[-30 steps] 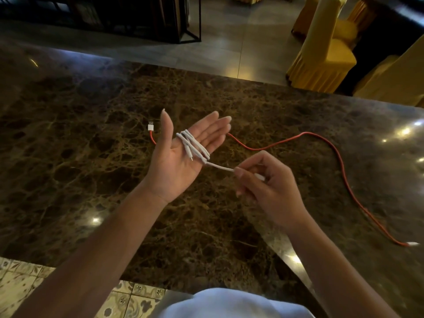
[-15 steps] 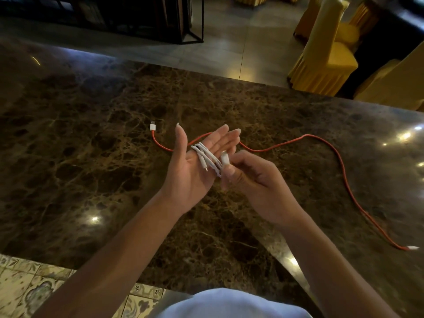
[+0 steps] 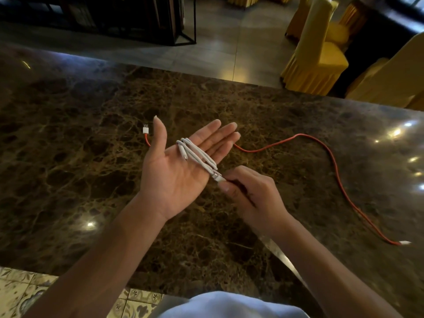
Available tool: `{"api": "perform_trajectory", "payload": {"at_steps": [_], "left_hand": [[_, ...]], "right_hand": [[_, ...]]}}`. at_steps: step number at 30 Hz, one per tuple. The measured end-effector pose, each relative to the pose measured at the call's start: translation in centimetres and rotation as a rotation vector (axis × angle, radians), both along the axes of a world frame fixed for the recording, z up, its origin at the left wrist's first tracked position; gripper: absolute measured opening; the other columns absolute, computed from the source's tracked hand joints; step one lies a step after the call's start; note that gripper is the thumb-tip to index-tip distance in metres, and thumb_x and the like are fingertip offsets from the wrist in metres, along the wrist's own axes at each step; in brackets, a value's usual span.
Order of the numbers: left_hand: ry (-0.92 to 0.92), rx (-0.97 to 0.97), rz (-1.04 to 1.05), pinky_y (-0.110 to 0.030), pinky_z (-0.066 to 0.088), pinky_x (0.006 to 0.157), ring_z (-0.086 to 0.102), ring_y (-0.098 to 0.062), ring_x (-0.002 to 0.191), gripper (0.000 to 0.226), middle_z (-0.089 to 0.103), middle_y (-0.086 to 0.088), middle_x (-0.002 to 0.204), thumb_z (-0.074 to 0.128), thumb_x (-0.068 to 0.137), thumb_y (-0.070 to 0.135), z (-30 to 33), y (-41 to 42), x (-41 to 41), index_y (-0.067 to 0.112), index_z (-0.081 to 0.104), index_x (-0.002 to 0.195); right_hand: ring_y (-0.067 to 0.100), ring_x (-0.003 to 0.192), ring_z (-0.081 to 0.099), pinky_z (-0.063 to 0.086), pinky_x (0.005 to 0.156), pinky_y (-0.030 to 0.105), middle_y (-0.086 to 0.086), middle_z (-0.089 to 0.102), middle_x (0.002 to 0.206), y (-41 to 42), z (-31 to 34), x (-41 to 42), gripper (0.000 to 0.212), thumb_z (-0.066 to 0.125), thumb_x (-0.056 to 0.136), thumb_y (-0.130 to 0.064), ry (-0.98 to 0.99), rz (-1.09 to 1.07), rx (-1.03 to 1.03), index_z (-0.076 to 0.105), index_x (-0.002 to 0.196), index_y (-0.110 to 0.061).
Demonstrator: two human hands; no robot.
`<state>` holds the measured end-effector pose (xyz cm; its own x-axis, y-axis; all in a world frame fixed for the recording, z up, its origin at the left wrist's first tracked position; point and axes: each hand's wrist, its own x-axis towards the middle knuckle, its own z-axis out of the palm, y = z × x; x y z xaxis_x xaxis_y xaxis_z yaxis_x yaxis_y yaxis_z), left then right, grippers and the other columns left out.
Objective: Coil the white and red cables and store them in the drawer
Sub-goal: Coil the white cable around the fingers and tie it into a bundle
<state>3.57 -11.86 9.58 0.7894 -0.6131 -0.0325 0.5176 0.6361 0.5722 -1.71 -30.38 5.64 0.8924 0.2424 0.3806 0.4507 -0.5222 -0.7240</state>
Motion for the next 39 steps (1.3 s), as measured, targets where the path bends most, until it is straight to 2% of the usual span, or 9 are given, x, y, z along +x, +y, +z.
{"api": "perform_trajectory", "payload": {"at_steps": [9,11,13,15,22,27,32,36,39], "left_hand": [[-0.194,0.200,0.050,-0.039,0.026,0.129,0.033,-0.031,0.156,0.086,0.035,-0.021,0.166,0.003,0.104,0.061,-0.6,-0.7,1.1,0.000,0.025,0.160],[-0.290,0.293,0.042,-0.040,0.025,0.129,0.032,-0.028,0.157,0.086,0.034,-0.018,0.167,0.011,0.103,0.063,-0.7,-1.0,0.8,0.002,0.023,0.162],[-0.384,0.342,-0.005,-0.044,0.021,0.130,0.028,-0.025,0.159,0.094,0.032,-0.014,0.169,0.030,0.097,0.072,-0.7,-1.3,0.2,0.005,0.023,0.162],[-0.469,0.382,-0.028,-0.043,0.016,0.131,0.022,-0.021,0.160,0.103,0.027,-0.009,0.172,0.036,0.090,0.080,-0.6,-1.5,-0.3,0.009,0.021,0.164],[-0.542,0.414,-0.104,-0.043,0.015,0.132,0.021,-0.014,0.160,0.109,0.022,-0.006,0.174,0.033,0.086,0.085,0.0,-1.5,-0.7,0.011,0.017,0.164],[-0.586,0.463,-0.155,-0.047,0.013,0.132,0.020,-0.010,0.160,0.100,0.026,0.001,0.172,0.035,0.086,0.087,0.0,-1.7,-1.4,0.020,0.025,0.160],[-0.581,0.505,-0.140,-0.052,0.012,0.132,0.019,-0.009,0.160,0.092,0.030,0.005,0.171,0.034,0.087,0.087,0.0,-1.7,-1.7,0.027,0.032,0.157],[-0.535,0.469,-0.112,-0.045,0.016,0.132,0.018,-0.013,0.161,0.103,0.024,-0.004,0.173,0.035,0.089,0.084,0.1,-1.1,-1.6,0.012,0.023,0.162],[-0.402,0.341,-0.050,-0.046,0.013,0.132,0.016,-0.022,0.162,0.109,0.023,-0.010,0.173,0.043,0.089,0.079,0.7,-0.6,-1.5,0.006,0.017,0.165]], "right_hand": [[-0.001,0.066,0.051,0.038,0.065,0.013,-0.018,0.054,0.081,0.4,2.3,-0.3,0.013,0.062,0.101,-0.014,0.059,0.061,0.118,0.067,0.098,-0.003],[0.000,0.065,0.052,0.040,0.063,0.014,-0.017,0.056,0.080,0.8,3.4,-0.6,0.011,0.062,0.102,-0.014,0.045,0.070,0.155,0.067,0.101,-0.004],[0.010,0.060,0.053,0.044,0.054,0.030,-0.009,0.061,0.077,0.7,3.9,-0.5,0.008,0.061,0.104,-0.017,0.106,0.010,0.304,0.063,0.109,-0.012],[0.024,0.051,0.047,0.038,0.046,0.043,-0.002,0.060,0.067,0.4,4.1,-0.2,0.008,0.062,0.103,-0.022,0.196,-0.083,0.460,0.058,0.110,-0.020],[0.004,0.043,0.047,0.036,0.045,0.016,-0.006,0.058,0.060,-0.7,5.0,0.2,0.008,0.064,0.103,-0.016,0.314,-0.124,0.363,0.070,0.098,-0.013],[0.004,0.038,0.045,0.035,0.038,0.018,-0.005,0.057,0.055,-1.1,5.6,0.3,0.018,0.059,0.105,-0.013,0.413,-0.093,0.316,0.075,0.097,-0.013],[0.002,0.049,0.054,0.038,0.051,0.014,-0.013,0.060,0.060,0.2,5.4,0.5,0.017,0.063,0.102,-0.010,0.355,-0.121,0.168,0.076,0.091,-0.009],[0.010,0.058,0.056,0.044,0.056,0.034,-0.003,0.065,0.071,0.8,5.6,1.3,0.017,0.062,0.102,-0.017,0.388,-0.073,0.155,0.076,0.093,-0.012],[0.017,0.089,0.069,0.056,0.075,0.042,0.000,0.072,0.100,1.2,6.1,0.8,0.020,0.061,0.102,-0.023,0.319,-0.027,0.192,0.073,0.117,-0.016]]}}
